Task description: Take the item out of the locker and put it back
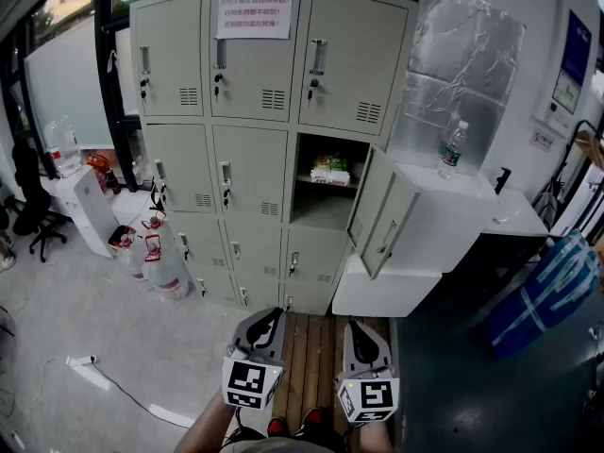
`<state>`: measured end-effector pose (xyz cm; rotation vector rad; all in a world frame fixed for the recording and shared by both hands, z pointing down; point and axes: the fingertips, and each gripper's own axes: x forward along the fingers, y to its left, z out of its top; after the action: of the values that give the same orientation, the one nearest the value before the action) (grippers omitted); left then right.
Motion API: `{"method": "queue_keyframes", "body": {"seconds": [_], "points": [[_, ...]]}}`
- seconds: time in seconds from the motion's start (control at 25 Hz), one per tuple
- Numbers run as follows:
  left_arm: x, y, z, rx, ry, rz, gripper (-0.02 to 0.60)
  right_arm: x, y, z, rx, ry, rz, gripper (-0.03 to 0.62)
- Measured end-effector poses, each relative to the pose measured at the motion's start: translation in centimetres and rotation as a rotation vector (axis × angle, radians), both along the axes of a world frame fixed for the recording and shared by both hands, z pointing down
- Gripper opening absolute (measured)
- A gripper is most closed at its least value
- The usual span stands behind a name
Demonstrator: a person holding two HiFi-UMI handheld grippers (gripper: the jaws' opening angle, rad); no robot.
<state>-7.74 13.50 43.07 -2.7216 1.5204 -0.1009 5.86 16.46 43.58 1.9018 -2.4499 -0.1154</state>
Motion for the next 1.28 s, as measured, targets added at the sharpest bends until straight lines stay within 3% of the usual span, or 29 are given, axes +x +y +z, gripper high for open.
{"method": "queue_keyframes", "body": {"seconds": [0.2, 0.76, 1.28], "points": [[-0.3, -0.7, 0.5, -0.025, -0.016, 0.005, 0.029, -0.3, -0.7, -0.2, 0.0, -0.021, 0.0, 0.017], [-2.1, -5.9, 0.3, 0.003, -0.011, -0.034, 0.029, -1.9, -6.6, 0.3, -0.004, 0.005, -0.024, 0.017], [-0.6, -20.4, 0.9, 0.009, -0.018, -0.063, 0.029, -0.4, -21.7, 0.4, 0.014, 0.002, -0.059, 0.017]]}}
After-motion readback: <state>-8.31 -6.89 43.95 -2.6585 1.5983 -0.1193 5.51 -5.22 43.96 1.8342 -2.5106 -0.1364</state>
